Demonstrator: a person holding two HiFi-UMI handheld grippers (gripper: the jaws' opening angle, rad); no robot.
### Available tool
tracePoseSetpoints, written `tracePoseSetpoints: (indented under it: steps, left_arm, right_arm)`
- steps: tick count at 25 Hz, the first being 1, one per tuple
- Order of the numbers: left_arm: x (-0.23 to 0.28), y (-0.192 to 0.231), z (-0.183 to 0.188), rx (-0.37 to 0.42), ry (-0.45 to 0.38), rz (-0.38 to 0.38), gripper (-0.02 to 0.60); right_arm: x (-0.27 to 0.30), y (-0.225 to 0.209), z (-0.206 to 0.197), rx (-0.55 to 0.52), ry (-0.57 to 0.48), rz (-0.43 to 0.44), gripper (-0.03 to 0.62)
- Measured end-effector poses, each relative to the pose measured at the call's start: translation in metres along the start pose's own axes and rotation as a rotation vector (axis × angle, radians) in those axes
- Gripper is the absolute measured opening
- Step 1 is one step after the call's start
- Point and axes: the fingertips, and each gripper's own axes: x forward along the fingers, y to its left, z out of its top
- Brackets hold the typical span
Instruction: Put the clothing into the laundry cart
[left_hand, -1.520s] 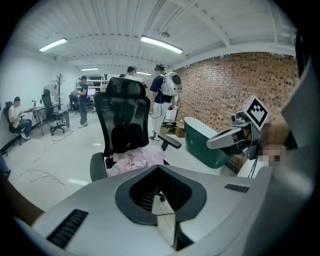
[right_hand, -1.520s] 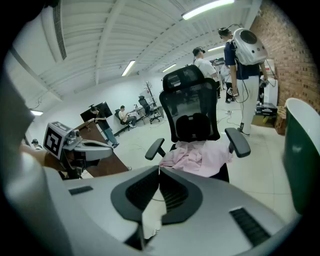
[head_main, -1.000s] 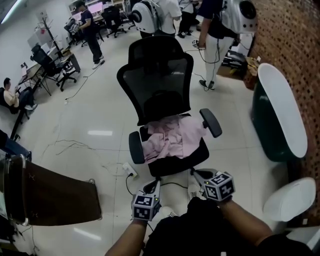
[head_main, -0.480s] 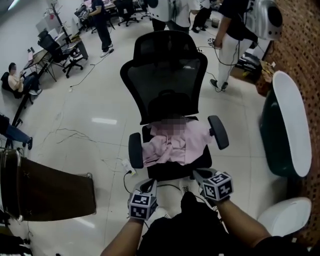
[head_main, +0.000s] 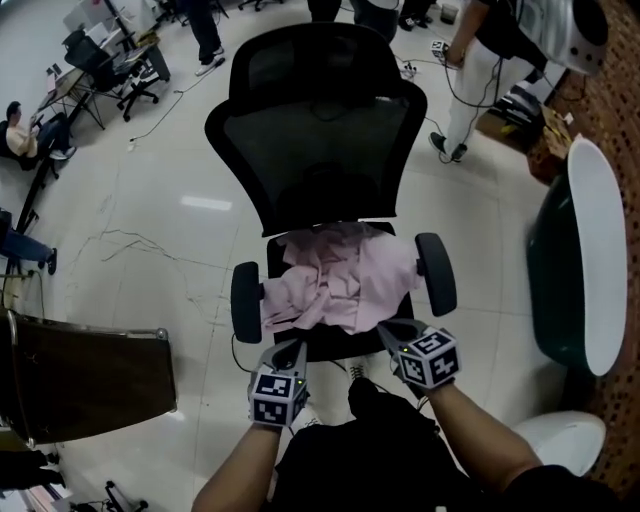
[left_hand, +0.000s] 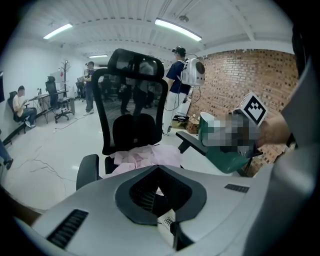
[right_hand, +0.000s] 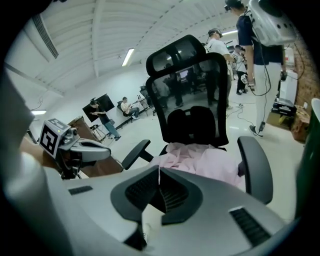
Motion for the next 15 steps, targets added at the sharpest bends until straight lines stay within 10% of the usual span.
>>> tracePoseSetpoints:
  steps: [15]
  left_arm:
    - [0.132, 0.038, 0.006, -0.088, 0.073, 0.064, -0.002]
  right_arm:
    - [0.100, -0.112, 0.015, 0.043, 0.064, -0.007, 0.028]
